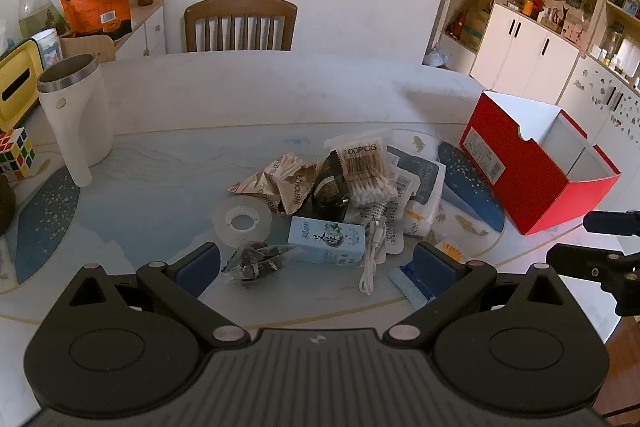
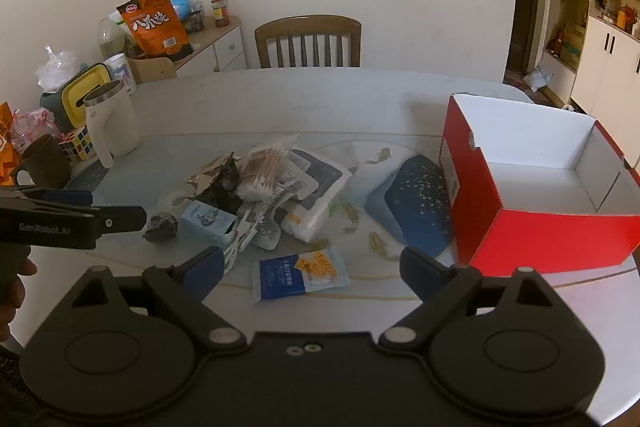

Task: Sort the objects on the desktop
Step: 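Move the left tool toward the clear bag of dark dried food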

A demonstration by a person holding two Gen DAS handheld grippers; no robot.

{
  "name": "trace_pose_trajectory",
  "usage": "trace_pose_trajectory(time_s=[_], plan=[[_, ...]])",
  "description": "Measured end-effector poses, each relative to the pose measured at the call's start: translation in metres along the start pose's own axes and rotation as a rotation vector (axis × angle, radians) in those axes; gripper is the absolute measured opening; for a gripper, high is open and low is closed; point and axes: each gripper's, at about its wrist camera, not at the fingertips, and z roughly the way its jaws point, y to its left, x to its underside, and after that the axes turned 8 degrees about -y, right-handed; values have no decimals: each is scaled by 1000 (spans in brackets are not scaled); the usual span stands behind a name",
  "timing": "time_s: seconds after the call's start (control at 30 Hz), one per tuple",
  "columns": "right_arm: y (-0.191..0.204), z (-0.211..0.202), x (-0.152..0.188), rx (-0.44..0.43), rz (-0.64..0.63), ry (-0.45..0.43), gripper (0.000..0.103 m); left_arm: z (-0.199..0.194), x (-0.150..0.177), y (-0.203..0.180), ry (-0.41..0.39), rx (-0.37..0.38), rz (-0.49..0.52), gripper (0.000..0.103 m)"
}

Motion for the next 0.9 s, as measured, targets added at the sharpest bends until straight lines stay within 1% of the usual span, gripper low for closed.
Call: trace_pose_trajectory(time_s=[0.03,0.13,0.2,0.23,0.37,0.6,0.9], plan=[[0,0,0,3,1,0,95,0,0,1,-3,-25,-6,103],[1,5,-1,6,14,11,92,2,-1,4,-3,-29,-9,103],[1,8,-2,7,22,17,92,3,-1,7,-3,-30,-10,103],[2,9,-3,7,23,17,92,4,-1,8,-4,-49,-15,103],[5,13,-4,19,21,11,92,8,-1,16,-2,-53,-13,103],[10,26,-2,78,34,16,91,14,-1,35,0,-54,-6,103],[15,43,6,124,37,57,91,32,7,47,30,-47,7,103]])
